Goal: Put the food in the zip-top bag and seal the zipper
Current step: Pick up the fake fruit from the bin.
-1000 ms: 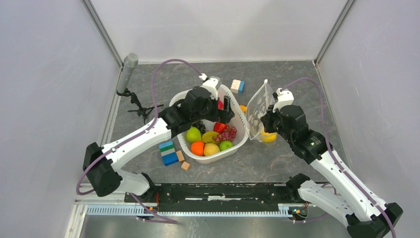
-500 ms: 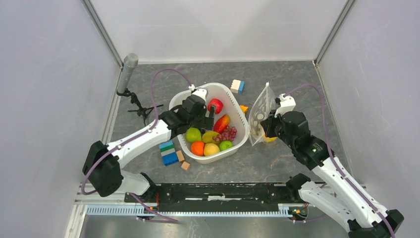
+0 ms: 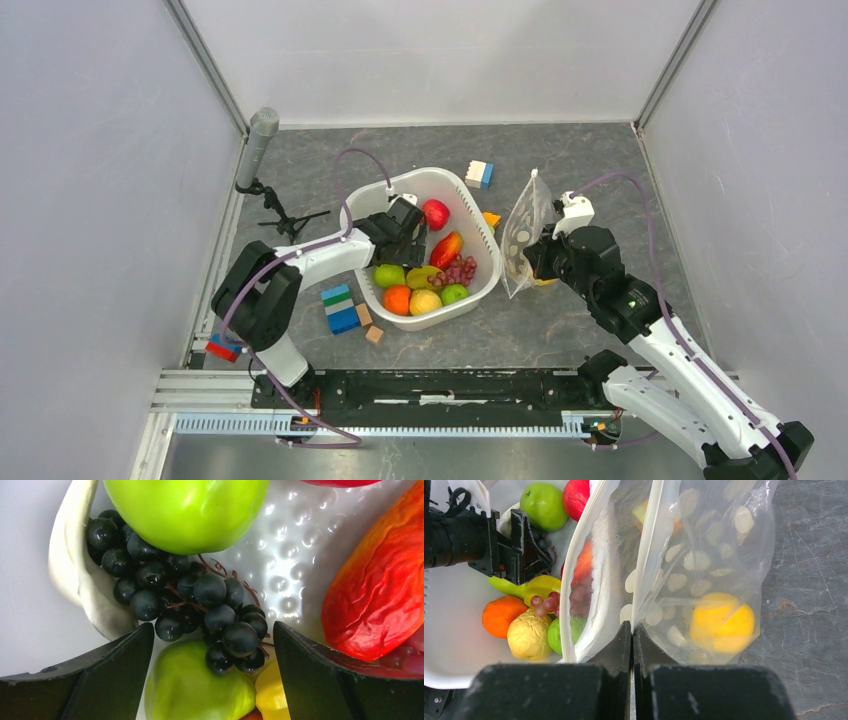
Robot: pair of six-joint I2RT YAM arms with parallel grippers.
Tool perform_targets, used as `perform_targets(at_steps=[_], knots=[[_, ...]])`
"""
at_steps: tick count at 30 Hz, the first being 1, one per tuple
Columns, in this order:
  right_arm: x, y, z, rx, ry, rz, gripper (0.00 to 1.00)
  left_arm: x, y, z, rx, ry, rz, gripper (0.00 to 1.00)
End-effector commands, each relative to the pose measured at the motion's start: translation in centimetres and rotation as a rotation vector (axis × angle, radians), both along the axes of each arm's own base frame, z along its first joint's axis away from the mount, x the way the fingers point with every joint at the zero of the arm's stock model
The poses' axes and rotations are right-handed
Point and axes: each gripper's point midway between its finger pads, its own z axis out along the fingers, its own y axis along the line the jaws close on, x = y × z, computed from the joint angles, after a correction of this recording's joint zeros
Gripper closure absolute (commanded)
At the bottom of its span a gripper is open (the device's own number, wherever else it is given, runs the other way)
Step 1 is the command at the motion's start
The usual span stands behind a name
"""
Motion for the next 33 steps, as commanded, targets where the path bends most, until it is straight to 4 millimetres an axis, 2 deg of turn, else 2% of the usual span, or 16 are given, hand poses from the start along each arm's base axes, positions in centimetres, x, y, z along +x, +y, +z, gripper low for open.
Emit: perform_targets(at_steps=[1, 4, 7, 8, 11, 16, 19, 20, 27, 33], knots=[[0.5, 0.3, 0.5, 0.013, -0.031, 0.002, 0.99, 1.9, -0.8, 0.6, -0.055, -0.054, 0.058, 0.07], [0.6, 0.3, 0.4, 0.005, -0.028, 0.006, 0.99, 2.1, -0.8, 0.2, -0.053, -0.056, 0.059, 0.16], [0.6, 0.3, 0.4, -0.003, -0.03, 0.008, 0.99, 2.3, -0.9, 0.3, -0.056, -0.069, 0.057, 0.32], [0.6, 0.3, 0.4, -0.005, -0.031, 0.01, 0.99, 2.4, -0.9, 0.5, -0.06, -0.073, 0.056, 0.4], [0.5, 0.1, 0.5, -0.006, -0.034, 0.007, 0.99, 2.4, -1.0, 1.8, -0.093, -0.102, 0.054, 0.59], [0.3, -0.1, 0.3, -0.003, -0.037, 0.0, 0.99, 2.3, -1.4, 5.0, -0.163, -0.173, 0.026, 0.81], [0.3, -0.1, 0.3, 0.0, -0.037, -0.002, 0.99, 2.0, -1.8, 6.7, -0.202, -0.199, -0.006, 0.9], [0.3, 0.0, 0.3, 0.001, -0.037, 0.0, 0.99, 2.0, -1.9, 7.3, -0.212, -0.205, -0.011, 0.92], [0.2, 0.0, 0.5, 0.016, -0.039, -0.001, 0.99, 1.2, -2.2, 10.6, -0.274, -0.255, -0.065, 0.93], [0.1, -0.1, 0.8, 0.028, -0.046, -0.011, 0.98, -0.3, -4.1, 13.8, -0.397, -0.278, -0.187, 0.95]])
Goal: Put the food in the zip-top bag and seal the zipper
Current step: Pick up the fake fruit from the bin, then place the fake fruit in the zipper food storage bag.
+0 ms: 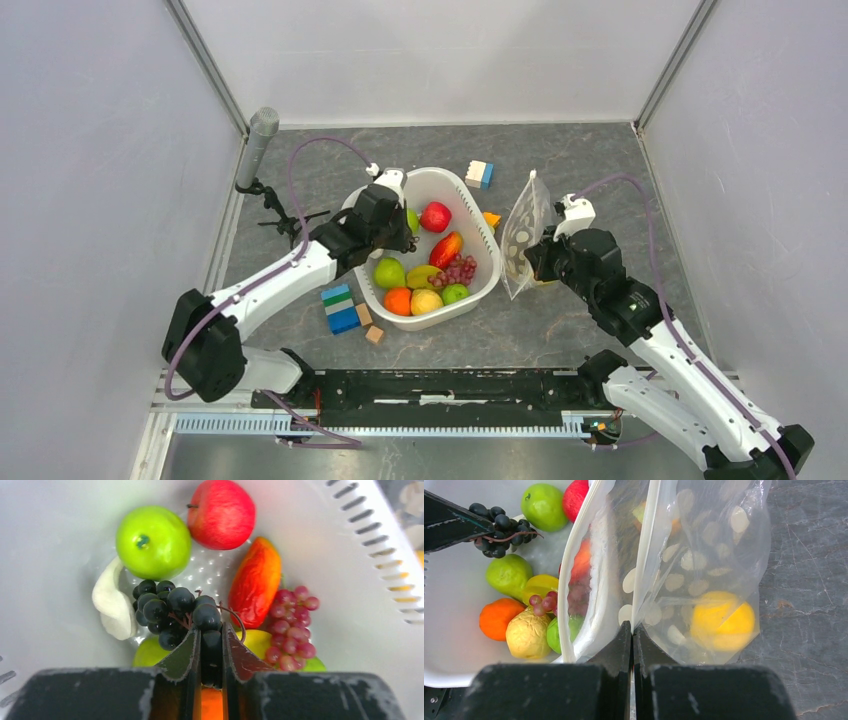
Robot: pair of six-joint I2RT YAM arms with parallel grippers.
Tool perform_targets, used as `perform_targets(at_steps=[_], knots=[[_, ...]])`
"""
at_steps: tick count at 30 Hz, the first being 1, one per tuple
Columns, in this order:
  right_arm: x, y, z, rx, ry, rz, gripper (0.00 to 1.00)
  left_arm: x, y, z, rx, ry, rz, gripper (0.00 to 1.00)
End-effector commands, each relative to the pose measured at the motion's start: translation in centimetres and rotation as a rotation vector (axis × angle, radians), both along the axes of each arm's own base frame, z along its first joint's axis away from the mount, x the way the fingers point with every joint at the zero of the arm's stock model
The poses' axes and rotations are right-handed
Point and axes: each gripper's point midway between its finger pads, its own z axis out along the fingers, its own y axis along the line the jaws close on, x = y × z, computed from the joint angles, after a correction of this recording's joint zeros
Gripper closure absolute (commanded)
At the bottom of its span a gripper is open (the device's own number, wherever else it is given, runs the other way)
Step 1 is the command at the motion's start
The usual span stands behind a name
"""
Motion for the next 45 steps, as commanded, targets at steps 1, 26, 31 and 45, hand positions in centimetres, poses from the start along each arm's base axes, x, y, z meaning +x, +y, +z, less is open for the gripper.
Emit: perform_targets(at_steps=[1, 26, 31, 45], knots=[[0.2, 0.0, 1.1, 0.035, -0.038, -0.016, 0.99, -0.9, -2.0, 4.5, -0.117, -0.089, -0.139, 0.95], [1.0, 1.0, 2.2, 0.107, -0.062, -0.02, 0.99, -12.1, -9.8, 21.7, -0.529, -0.363, -0.772, 0.96], [1.0, 1.0, 2.2, 0.112, -0.062, -0.021, 0.99, -13.7, -11.1, 25.0, -0.583, -0.404, -0.848, 0.96], [0.7, 1.5, 2.5, 0.144, -0.065, 0.0, 0.98, -15.4, -16.9, 26.9, -0.761, -0.423, -1.055, 0.96]])
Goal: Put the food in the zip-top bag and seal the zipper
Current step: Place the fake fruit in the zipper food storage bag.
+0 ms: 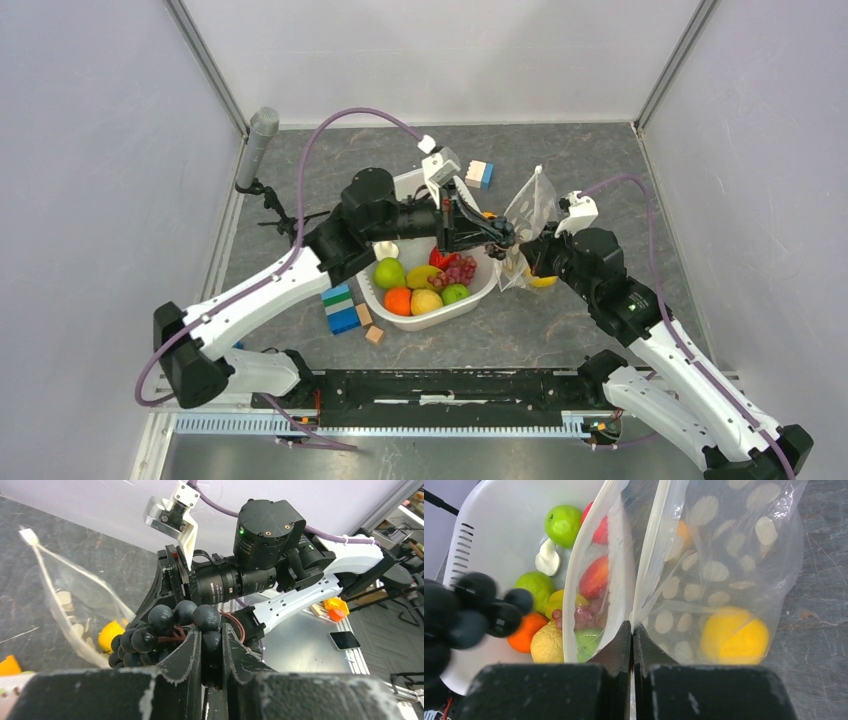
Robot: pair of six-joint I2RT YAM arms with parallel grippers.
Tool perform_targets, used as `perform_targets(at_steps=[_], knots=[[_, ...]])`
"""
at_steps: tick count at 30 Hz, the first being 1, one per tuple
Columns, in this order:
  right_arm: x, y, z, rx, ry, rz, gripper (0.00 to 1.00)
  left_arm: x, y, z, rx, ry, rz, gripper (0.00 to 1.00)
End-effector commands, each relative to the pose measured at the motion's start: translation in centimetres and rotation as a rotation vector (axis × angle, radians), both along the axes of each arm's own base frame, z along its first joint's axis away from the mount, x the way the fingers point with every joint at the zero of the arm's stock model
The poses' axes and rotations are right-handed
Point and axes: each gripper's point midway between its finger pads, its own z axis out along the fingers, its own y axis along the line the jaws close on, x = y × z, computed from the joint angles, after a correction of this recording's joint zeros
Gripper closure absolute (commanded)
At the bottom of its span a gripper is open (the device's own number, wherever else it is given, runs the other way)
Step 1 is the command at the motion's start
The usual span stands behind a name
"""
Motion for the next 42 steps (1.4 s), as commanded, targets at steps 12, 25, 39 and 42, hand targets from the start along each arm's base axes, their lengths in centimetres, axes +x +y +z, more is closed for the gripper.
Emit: perform_targets(at_steps=[12, 25, 39, 42], knots=[[-0.2, 0.3, 2.2, 0.05, -0.063, 0.014, 0.99, 3.7, -4.6, -4.0, 0.015, 0.01, 0.044, 0.97], [-2.0, 0.1, 6.2, 0.059, -0.12, 0.083, 0.98, 7.2, -6.6, -6.5, 0.083, 0.054, 0.142, 0.95], [-2.1, -3.0, 6.8, 0.089, -0.15, -0.088, 0.98, 8.2, -7.4, -9.0, 0.259, 0.085, 0.159, 0.22], [-2.1, -3.5, 6.7, 0.089, -0.152, -0.114, 0.97, 7.6, -6.4, -8.2, 0.247, 0.062, 0.168, 0.06]])
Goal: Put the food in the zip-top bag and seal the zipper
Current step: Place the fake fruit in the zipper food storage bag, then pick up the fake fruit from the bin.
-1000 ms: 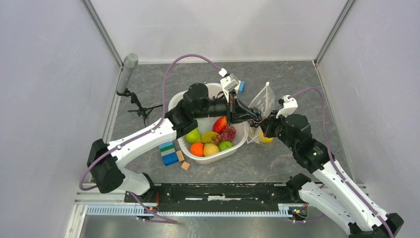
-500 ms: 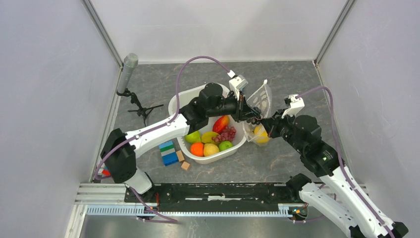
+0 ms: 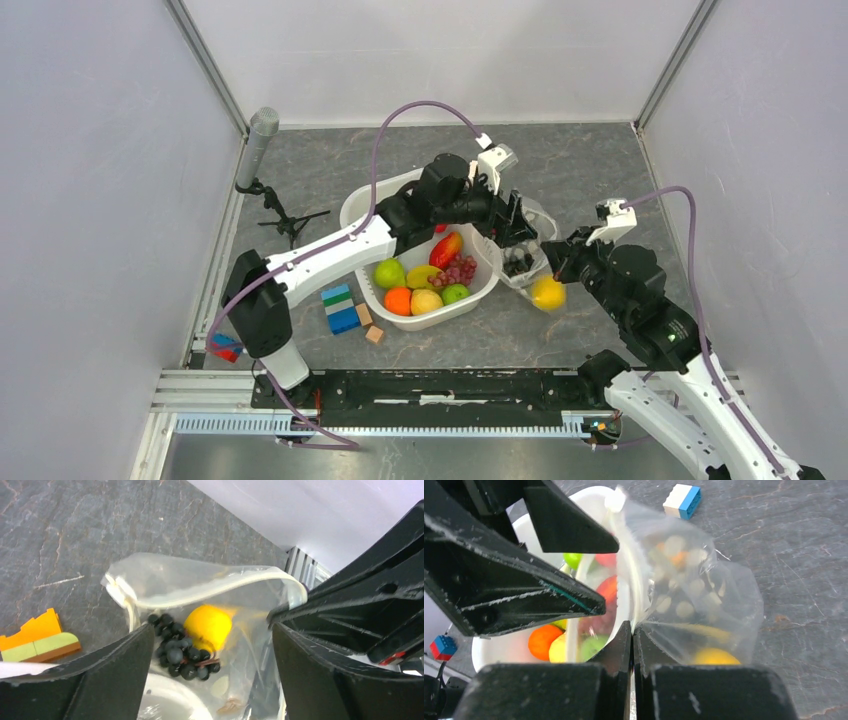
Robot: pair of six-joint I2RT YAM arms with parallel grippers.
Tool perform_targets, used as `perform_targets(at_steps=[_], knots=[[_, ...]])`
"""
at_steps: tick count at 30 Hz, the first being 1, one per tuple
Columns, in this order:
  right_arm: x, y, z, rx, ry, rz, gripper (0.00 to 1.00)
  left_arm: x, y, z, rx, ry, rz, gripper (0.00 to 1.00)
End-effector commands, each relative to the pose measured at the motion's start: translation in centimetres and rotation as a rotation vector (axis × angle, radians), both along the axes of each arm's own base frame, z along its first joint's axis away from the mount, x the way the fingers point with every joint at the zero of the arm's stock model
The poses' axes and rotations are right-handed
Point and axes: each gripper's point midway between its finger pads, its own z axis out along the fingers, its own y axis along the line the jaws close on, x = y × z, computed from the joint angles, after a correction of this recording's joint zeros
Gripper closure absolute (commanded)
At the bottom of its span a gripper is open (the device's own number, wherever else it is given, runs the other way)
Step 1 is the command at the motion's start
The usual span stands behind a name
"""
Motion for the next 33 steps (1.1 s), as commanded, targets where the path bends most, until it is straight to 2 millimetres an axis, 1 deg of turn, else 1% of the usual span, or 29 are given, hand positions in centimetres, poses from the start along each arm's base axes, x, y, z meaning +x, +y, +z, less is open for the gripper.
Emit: perform_targets(at_steps=[1, 3, 6, 8, 10, 12, 13, 14, 16, 18, 19, 21, 23, 26, 28, 31, 33], knots=[[0.4, -1.3, 1.5, 0.031, -0.041, -0.085, 0.97, -1.0, 1.4, 2.3, -0.014, -0.07, 0.004, 0.03], [0.5, -1.3, 1.0, 0.024, -0.031, -0.091, 0.97, -1.7, 2.2, 3.5, -0.034, -0.082, -0.004, 0.0], [0.8, -1.4, 0.6, 0.001, -0.021, -0.096, 0.97, -3.0, 3.1, 5.0, -0.071, -0.099, -0.024, 0.0], [0.9, -1.7, 1.7, -0.005, -0.052, -0.103, 1.0, -3.3, 4.2, 5.8, -0.077, -0.124, -0.004, 0.0], [0.8, -2.4, 3.4, 0.035, -0.124, -0.137, 1.0, -2.8, 5.7, 5.7, -0.061, -0.15, 0.064, 0.0], [0.8, -3.1, 4.0, 0.051, -0.189, -0.163, 0.98, -1.7, 7.5, 4.6, -0.024, -0.169, 0.173, 0.0], [0.9, -3.3, 3.5, 0.031, -0.183, -0.169, 0.96, -0.9, 8.6, 3.4, 0.005, -0.172, 0.241, 0.0], [1.0, -3.2, 2.8, -0.005, -0.153, -0.162, 0.95, -0.4, 9.5, 2.4, 0.032, -0.171, 0.291, 0.0], [1.5, -2.4, -0.1, -0.12, -0.032, -0.117, 0.96, 0.9, 12.0, -0.1, 0.112, -0.158, 0.414, 0.0], [1.6, -2.5, -2.9, -0.187, 0.085, -0.126, 1.0, 1.5, 14.0, -2.4, 0.179, -0.128, 0.476, 0.0], [1.7, -2.4, -3.8, -0.195, 0.103, -0.129, 1.0, 1.6, 14.7, -3.2, 0.199, -0.116, 0.493, 0.0], [1.9, -2.1, -4.6, -0.15, 0.08, -0.133, 1.0, 2.0, 16.7, -4.8, 0.237, -0.093, 0.558, 0.0], [2.2, -1.5, -3.9, -0.068, 0.015, -0.129, 0.98, 2.5, 18.1, -5.9, 0.259, -0.074, 0.603, 0.0], [2.4, -0.8, -2.8, -0.011, -0.032, -0.11, 0.98, 3.5, 20.0, -7.2, 0.308, -0.049, 0.672, 0.0], [2.5, -0.5, -2.9, -0.024, -0.019, -0.098, 0.98, 4.4, 21.2, -8.0, 0.34, -0.037, 0.721, 0.0], [2.5, -0.4, -3.6, -0.059, 0.02, -0.084, 0.98, 6.2, 23.0, -9.2, 0.385, -0.015, 0.804, 0.0], [2.4, -0.1, -4.0, -0.056, 0.03, -0.072, 0.98, 7.5, 23.6, -10.1, 0.403, -0.007, 0.835, 0.0]])
